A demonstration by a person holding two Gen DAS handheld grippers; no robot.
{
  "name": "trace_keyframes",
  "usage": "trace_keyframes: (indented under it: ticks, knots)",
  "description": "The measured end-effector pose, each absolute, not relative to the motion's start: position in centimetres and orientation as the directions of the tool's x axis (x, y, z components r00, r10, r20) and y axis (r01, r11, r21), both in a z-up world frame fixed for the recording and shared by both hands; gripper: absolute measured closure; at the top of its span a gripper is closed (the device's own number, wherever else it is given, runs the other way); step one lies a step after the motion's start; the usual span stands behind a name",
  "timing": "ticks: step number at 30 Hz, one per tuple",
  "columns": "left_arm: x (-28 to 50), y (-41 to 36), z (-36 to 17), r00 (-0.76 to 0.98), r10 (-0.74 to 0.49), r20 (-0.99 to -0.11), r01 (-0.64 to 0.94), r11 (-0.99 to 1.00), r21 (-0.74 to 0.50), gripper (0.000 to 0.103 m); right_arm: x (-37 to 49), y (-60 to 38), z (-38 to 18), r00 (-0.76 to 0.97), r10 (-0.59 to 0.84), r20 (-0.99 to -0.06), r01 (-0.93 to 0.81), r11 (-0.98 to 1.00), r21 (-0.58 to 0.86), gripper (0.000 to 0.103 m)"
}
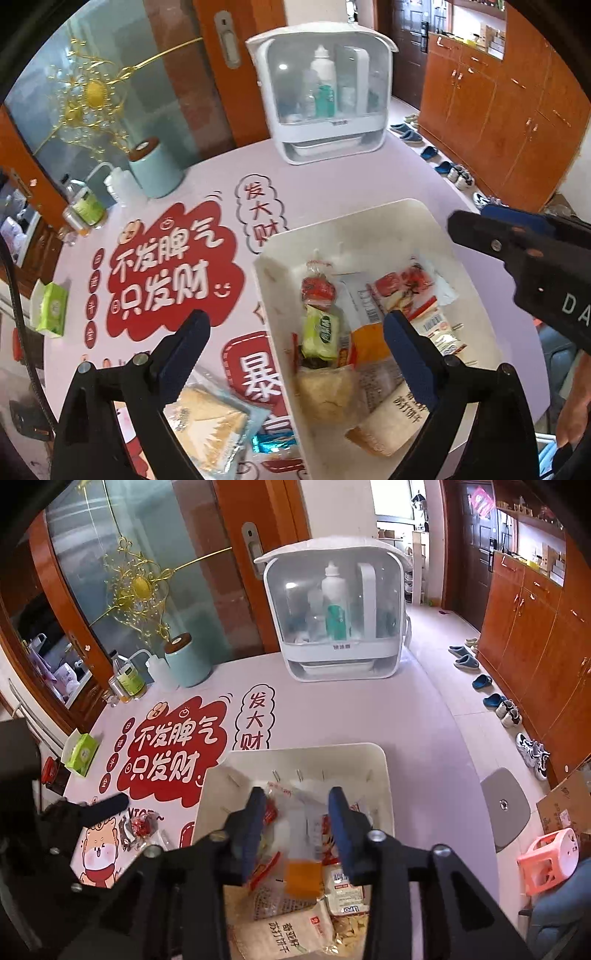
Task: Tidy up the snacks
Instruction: 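Carry both snacks over the white bin and open both tools to drop them, then move both tools back toward the remaining snacks on the table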
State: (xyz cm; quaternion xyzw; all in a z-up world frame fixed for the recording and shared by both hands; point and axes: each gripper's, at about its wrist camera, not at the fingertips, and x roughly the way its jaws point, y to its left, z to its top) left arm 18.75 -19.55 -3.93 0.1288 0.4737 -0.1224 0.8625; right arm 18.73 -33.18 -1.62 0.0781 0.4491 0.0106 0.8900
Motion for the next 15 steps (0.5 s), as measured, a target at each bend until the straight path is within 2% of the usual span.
trace_keyframes:
  ticks: [9, 15]
  knots:
    - [18.0, -15.5, -2.2, 0.541, -0.057, -0.839, 0.253, 0.962, 0.098, 0.009, 17.3, -32.5, -1.2, 0.598, 0.084, -0.797, 0.044, 0.989, 0.138, 0.065]
    - [16.7, -13.2, -0.7, 0.566, -0.044, -0.823, 0.225, 0.969, 0.104, 0.009, 15.7, -30.9, 0.4, 0.629, 0.056, -0.775, 0.01, 0.997, 0.08, 0.065]
